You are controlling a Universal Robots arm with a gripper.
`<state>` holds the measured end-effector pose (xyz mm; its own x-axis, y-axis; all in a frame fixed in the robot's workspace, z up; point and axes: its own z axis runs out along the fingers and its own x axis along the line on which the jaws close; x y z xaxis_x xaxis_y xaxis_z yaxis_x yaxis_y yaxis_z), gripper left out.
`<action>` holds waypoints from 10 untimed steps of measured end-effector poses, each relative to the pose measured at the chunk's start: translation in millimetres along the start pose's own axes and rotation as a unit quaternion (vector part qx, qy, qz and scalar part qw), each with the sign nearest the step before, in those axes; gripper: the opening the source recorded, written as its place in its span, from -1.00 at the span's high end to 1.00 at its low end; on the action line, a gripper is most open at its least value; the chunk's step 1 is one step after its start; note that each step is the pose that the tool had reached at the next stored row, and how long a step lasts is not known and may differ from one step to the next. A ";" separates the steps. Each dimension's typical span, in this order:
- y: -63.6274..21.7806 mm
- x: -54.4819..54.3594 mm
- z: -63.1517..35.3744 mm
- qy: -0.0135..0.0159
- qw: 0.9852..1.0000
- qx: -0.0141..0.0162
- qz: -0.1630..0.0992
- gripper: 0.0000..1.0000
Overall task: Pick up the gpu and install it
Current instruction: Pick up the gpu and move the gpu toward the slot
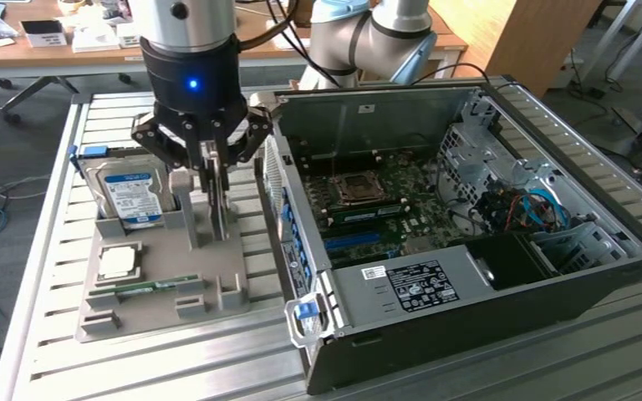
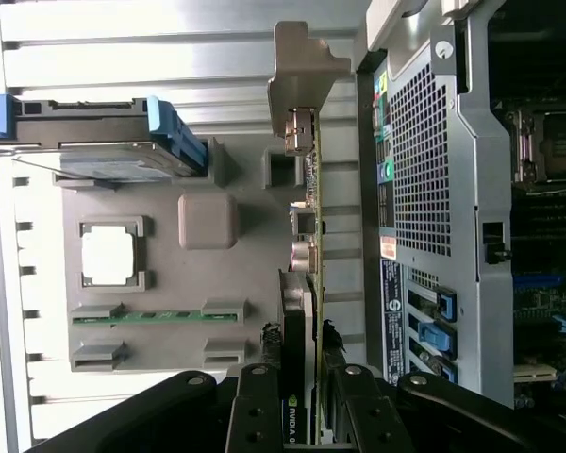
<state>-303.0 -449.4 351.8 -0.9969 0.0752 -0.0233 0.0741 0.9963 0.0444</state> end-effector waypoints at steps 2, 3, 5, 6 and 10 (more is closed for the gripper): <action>0.2 -0.1 -3.9 0.000 1.000 0.000 0.000 0.47; 0.2 -0.1 -4.9 0.000 1.000 0.000 0.000 0.47; 0.2 -0.1 -5.0 0.000 1.000 0.000 0.000 0.47; 0.2 -0.1 -5.2 0.000 1.000 0.000 0.000 0.47; 0.2 -0.1 -5.2 0.000 1.000 0.000 0.000 0.47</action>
<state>-303.1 -449.4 357.0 -0.9969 0.0752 -0.0233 0.0742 0.9963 0.0445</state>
